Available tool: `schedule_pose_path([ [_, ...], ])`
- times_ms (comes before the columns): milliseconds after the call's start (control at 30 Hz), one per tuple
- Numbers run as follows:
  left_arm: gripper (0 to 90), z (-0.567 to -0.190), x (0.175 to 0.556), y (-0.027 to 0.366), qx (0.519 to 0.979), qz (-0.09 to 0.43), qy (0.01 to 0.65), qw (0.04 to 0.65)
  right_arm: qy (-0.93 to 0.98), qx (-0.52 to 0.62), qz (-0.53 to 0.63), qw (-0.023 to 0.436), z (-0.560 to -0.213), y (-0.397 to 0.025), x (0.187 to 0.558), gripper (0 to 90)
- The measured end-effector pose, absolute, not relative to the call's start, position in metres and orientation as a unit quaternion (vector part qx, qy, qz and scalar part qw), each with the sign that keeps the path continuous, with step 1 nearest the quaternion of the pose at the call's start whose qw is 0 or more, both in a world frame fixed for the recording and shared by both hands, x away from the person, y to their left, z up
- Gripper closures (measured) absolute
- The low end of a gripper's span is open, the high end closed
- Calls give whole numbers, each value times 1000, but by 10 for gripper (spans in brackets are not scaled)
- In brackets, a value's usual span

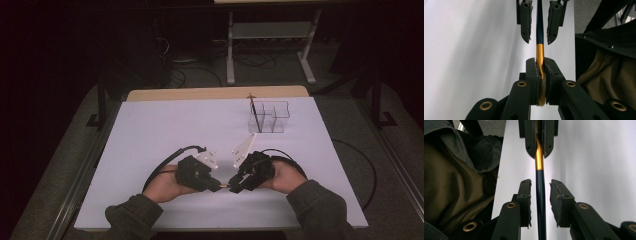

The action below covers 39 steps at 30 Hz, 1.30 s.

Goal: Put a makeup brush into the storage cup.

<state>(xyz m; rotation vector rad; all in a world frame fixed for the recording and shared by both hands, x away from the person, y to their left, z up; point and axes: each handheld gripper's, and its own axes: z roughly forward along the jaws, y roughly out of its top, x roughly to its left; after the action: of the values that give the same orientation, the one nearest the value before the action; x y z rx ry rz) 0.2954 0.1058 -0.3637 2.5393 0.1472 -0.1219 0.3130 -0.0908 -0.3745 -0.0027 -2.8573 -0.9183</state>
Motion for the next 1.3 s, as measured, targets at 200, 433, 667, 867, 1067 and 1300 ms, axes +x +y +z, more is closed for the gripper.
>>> schedule_pose_path([
  [200, 827, -364, 294, 104, 954, -49, 61, 291, -955, 10, -288, 73, -367, -79, 313, 778],
  [433, 824, -358, 294, 105, 951, -45, 55, 301, -957, 18, -279, 76, -370, -75, 311, 819],
  [667, 782, -357, 296, 106, 949, -49, 57, 307, -957, 17, -277, 84, -373, -74, 311, 821],
  [867, 642, -354, 296, 113, 943, -44, 79, 321, -955, 6, -283, 86, -377, -79, 314, 822],
  [1067, 560, -352, 296, 124, 938, -35, 100, 331, -952, -9, -296, 77, -375, -91, 319, 822],
  [1300, 507, -353, 295, 136, 932, -23, 119, 341, -944, -36, -320, 69, -371, -106, 325, 822],
])
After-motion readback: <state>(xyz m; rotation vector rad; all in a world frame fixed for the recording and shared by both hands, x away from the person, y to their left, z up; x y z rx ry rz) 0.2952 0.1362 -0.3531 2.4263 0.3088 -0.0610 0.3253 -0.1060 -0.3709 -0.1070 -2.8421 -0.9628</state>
